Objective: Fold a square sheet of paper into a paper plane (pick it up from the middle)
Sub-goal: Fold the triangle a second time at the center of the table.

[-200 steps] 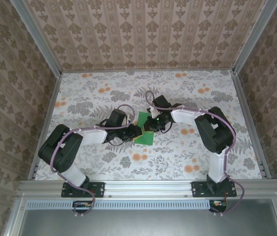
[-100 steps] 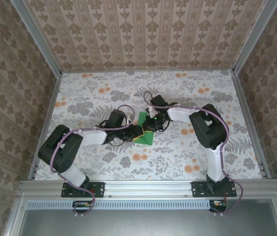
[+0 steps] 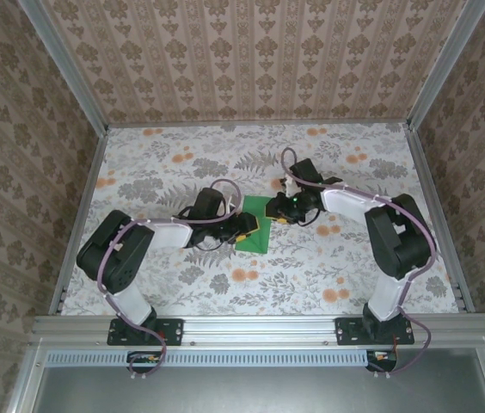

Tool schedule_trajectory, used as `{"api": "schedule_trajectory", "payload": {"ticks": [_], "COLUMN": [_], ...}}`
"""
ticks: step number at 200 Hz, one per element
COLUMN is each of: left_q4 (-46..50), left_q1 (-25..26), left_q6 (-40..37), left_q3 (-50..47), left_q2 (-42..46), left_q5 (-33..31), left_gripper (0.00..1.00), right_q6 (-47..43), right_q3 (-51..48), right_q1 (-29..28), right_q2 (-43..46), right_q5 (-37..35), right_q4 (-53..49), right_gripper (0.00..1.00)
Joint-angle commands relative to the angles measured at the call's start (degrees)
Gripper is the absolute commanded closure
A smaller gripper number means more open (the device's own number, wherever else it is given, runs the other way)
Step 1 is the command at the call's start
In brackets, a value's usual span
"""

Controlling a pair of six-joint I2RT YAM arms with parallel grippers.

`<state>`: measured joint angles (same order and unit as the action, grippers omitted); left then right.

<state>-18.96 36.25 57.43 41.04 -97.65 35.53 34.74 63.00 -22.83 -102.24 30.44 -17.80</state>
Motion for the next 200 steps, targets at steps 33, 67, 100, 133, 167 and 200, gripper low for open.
{"api": "schedule_trajectory", "payload": {"ticks": [33, 67, 100, 133, 167, 200], "left_q4": [-1.4, -0.5, 0.1, 0.2, 0.3, 0.4], "left_q1": [-0.6, -0.7, -0.7, -0.8, -0.8, -0.9], "left_q6": [0.6, 0.7, 0.5, 0.4, 0.4, 0.4], "left_q3": [1.1, 0.6, 0.4, 0.4, 0.4, 0.4], "left_q2": [-1.8, -1.6, -1.2, -1.4, -1.3, -1.4], "left_q5": [-0.1, -0.9, -1.1, -1.1, -1.0, -0.7], "left_gripper": [0.53, 0.65, 0.68, 0.7, 0.72, 0.73], "right_q6": [-4.3, -4.2, -3.7, -3.0, -2.9, -2.8], "right_q3": [-3.6, -1.6, -0.1, -0.2, -0.1, 0.1], "right_q1": [-0.2, -2.3, -3.3, -3.4, -3.3, -3.1], "right_q2": [1.5, -2.4, -5.2, -6.3, -6.8, -7.2], "right_q5": [8.0, 9.2, 9.6, 11.0, 10.1, 8.5], "right_q4": [4.8, 4.9, 5.6, 7.5, 7.5, 7.2], "right_gripper": [0.56, 0.57, 0.59, 0.61, 0.71, 0.81]}}
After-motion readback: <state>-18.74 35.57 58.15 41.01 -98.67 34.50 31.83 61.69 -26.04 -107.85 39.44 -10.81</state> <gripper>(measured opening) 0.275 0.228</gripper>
